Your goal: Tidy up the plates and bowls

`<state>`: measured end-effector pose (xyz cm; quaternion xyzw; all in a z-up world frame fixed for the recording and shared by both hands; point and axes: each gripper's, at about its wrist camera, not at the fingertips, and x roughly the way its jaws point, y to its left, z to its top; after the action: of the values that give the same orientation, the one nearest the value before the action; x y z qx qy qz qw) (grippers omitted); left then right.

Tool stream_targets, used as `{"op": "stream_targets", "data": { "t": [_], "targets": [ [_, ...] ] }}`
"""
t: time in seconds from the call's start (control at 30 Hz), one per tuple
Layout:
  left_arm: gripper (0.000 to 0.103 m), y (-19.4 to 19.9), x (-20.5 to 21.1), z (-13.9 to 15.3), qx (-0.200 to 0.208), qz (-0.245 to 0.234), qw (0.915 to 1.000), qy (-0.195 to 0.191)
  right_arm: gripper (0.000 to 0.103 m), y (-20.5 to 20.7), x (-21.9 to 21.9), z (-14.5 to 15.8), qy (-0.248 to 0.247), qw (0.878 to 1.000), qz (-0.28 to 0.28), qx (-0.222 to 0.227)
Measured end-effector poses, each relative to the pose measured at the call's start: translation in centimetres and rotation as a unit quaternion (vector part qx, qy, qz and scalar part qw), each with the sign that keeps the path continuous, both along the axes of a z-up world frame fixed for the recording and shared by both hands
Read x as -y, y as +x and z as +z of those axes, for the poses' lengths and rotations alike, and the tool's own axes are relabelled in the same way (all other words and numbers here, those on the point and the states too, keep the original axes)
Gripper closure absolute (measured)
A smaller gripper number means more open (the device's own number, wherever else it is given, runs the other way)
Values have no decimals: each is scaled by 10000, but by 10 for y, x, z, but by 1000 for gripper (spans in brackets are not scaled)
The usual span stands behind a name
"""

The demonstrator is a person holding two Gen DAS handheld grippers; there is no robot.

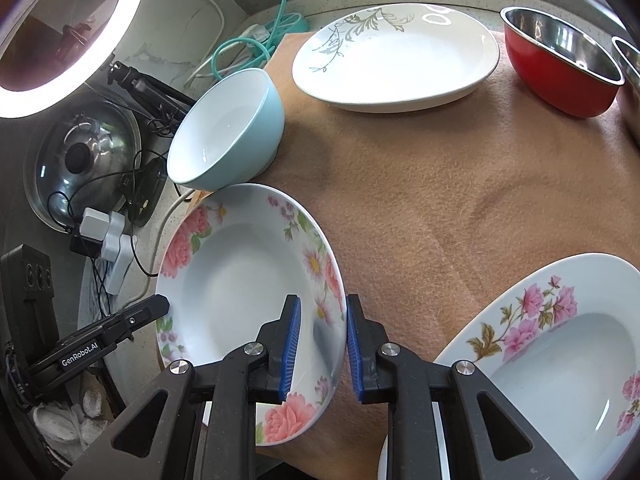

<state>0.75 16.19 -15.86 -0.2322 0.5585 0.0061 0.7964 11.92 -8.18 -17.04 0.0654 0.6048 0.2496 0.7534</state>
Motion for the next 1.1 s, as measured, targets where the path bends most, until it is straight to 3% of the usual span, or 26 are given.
{"op": "stream_targets", "data": {
  "t": [0.33, 1.1],
  "targets": [
    [96, 0, 0, -1, -7, 15, 10000, 10, 91, 0, 2, 0, -39, 10000, -53, 39],
    [96, -1, 8, 10, 50, -15, 9998, -175, 91, -6, 15, 12, -23, 9997, -205, 146]
  ]
}}
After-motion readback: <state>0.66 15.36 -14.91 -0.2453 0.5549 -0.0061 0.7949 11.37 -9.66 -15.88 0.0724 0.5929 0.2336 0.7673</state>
